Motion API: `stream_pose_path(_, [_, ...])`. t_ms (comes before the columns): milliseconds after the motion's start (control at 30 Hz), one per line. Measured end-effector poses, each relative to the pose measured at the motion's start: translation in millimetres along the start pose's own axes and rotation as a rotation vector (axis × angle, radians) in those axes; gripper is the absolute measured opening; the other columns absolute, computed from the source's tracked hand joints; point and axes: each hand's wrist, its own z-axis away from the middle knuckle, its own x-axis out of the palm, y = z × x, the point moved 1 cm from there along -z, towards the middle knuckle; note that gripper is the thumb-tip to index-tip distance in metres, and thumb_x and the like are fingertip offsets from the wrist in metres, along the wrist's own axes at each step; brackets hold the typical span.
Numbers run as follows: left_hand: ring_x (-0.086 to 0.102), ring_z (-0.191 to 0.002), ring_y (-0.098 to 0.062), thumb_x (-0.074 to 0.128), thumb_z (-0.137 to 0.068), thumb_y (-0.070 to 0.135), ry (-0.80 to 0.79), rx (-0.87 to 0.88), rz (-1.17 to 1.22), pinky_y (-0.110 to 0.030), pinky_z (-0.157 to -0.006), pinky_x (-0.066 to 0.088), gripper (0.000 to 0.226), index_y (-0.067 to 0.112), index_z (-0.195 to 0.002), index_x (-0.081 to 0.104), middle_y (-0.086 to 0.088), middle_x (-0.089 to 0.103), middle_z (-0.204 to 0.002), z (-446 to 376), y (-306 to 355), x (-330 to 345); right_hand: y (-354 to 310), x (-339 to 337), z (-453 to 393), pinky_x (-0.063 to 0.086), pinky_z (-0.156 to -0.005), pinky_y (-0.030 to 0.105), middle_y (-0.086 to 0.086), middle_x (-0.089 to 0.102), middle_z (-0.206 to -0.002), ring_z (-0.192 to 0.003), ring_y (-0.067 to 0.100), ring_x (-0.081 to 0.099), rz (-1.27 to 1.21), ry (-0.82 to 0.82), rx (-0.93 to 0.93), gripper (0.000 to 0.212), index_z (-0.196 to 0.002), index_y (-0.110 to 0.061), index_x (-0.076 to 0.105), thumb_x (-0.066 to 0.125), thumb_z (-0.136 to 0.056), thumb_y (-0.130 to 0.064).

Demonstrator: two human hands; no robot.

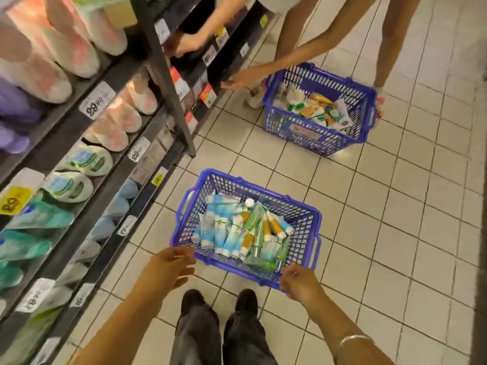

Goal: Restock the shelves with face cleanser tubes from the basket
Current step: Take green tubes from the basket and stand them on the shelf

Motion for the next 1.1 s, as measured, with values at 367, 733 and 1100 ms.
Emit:
stream_pose_path(367, [0.054,-0.046,-0.011,0.05,-0.09,-0.006,-0.037,-0.124,-0.176,-0.014,-0.042,0.043,0.024,0.01,-0.073,0.057,-0.01,0.054,-0.066,-224.3,-73.1,58.2,46.6,82.9,-207.9,0.038,-0.075,0.019,0.003,0.048,-0.099,-0.091,0.014,0.044,0.066,-0.016,0.031,0.037,-0.069,-0.035,0.037,0.046,-0.093,-0.009])
stream_pose_path(733, [0.053,-0.079,-0.021,0.056,-0.087,0.006,-0.158,0.077,-0.556,-0.021,-0.068,0.046,0.012,0.013,-0.089,0.065,-0.009,0.061,-0.085,-376.9,-151.6,159.1,87.3,152.6,-348.3,0.043,-0.065,0.027,0.01,0.062,-0.099,-0.08,0.02,0.055,-0.193,0.186,0.049,0.029,-0.104,-0.005,0.055,0.068,-0.081,-0.018])
stream_pose_path(1100, [0.049,-0.114,-0.035,0.058,-0.089,0.018,0.046,0.226,-0.847,-0.038,-0.091,0.041,0.042,0.001,-0.124,0.043,-0.02,0.052,-0.125,-393.3,-165.3,233.9,109.4,123.8,-317.2,0.041,-0.041,0.022,0.005,0.052,-0.061,-0.041,0.007,0.048,-0.52,-0.043,-0.092,0.02,-0.094,-0.014,0.051,0.06,-0.083,-0.001])
